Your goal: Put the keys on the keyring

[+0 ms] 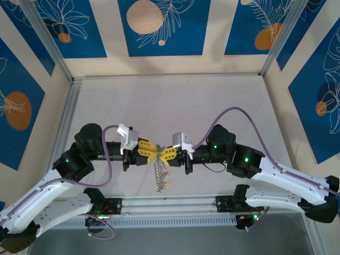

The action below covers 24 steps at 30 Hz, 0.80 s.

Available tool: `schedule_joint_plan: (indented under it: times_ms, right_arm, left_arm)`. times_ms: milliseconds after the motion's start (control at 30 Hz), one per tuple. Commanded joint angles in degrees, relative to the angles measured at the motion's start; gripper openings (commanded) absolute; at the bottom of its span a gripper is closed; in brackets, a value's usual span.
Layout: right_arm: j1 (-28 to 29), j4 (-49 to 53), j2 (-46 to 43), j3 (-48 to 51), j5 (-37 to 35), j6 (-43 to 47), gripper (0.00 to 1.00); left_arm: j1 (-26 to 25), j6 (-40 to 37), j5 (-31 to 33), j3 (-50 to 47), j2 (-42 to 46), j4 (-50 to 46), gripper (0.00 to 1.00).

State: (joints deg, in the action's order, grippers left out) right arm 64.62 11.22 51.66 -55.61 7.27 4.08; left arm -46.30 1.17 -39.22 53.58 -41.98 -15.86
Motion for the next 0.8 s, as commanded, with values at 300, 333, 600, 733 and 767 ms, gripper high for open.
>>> schedule_joint_plan:
  times_ms: [300,333,600,733,767]
  right_arm:
    - [2.44,21.31,6.74,-16.24,-9.75,6.11,0.00]
    - [2.53,21.95,7.08,-16.75,-9.89,6.35,0.00]
    - [3.61,26.10,9.73,-20.48,-9.51,7.83,0.00]
    - [3.69,26.11,10.30,-20.94,-9.15,7.96,0.00]
    - [3.76,25.93,10.39,-20.87,-9.03,7.91,0.00]
  left_arm:
    - [-0.69,-17.35,9.30,22.40,-9.82,-33.97,0.38]
    - [-0.90,-17.67,8.97,22.92,-10.47,-34.76,0.38]
    - [-2.08,-18.75,7.27,25.19,-13.86,-37.59,0.37]
    - [-2.86,-18.92,7.17,25.74,-14.85,-38.54,0.36]
    - [-3.08,-18.92,7.20,25.65,-14.98,-38.55,0.36]
